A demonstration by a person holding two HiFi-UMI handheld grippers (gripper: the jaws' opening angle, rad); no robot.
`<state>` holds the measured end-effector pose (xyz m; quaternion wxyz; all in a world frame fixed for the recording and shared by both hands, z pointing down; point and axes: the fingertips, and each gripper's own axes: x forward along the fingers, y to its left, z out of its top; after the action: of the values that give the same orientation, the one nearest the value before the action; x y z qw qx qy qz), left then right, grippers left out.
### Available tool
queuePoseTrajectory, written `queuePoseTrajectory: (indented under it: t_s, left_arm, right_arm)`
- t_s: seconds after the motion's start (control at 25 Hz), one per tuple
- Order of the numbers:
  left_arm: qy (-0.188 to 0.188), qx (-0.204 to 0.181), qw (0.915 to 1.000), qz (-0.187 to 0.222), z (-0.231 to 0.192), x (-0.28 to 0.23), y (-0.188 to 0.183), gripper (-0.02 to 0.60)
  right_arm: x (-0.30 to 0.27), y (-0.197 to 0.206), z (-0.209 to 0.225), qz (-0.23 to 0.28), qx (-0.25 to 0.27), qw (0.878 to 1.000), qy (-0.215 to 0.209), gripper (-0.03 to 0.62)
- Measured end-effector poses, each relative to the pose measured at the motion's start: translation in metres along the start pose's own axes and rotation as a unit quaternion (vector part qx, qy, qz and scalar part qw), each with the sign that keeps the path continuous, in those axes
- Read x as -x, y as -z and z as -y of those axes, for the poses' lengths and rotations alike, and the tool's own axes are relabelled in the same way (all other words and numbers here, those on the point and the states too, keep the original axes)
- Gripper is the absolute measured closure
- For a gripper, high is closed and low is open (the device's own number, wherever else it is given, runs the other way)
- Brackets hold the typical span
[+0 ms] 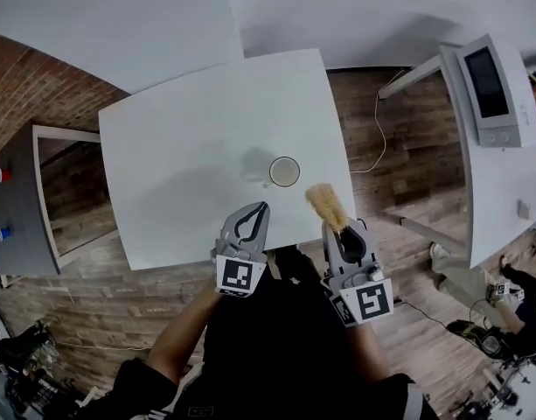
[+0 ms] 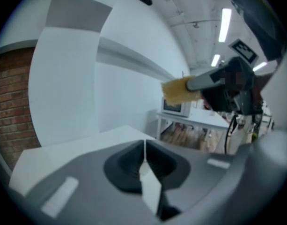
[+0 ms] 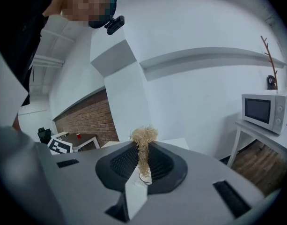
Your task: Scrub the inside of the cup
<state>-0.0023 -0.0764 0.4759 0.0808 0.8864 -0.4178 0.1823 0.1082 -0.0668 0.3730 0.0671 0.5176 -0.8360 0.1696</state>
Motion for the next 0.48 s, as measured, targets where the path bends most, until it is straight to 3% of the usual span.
queuePoseTrajectory:
  t_s: [0.08, 0.24, 0.48]
  left_arm:
    - [0.013, 0.000, 0.9998, -0.016, -0.003, -0.013, 0.018, 0.557]
    - [0.017, -0.050, 0.9977, -0.041, -0.007, -0.036, 0.053, 0.526]
    - [0.044, -0.089, 0.9916, -0.082, -0.004, -0.069, 0.092, 0.459]
  right_arm:
    - [-0.009, 0.005, 0.002, -0.009, -0.003, 1.000, 0.001, 0.556]
    - [-0.023, 0.018, 0.008, -0.034, 0.006, 0.999, 0.002, 0.556]
    - [-0.033, 0.040, 0.014, -0.076, 0.019, 0.997, 0.004, 0.556]
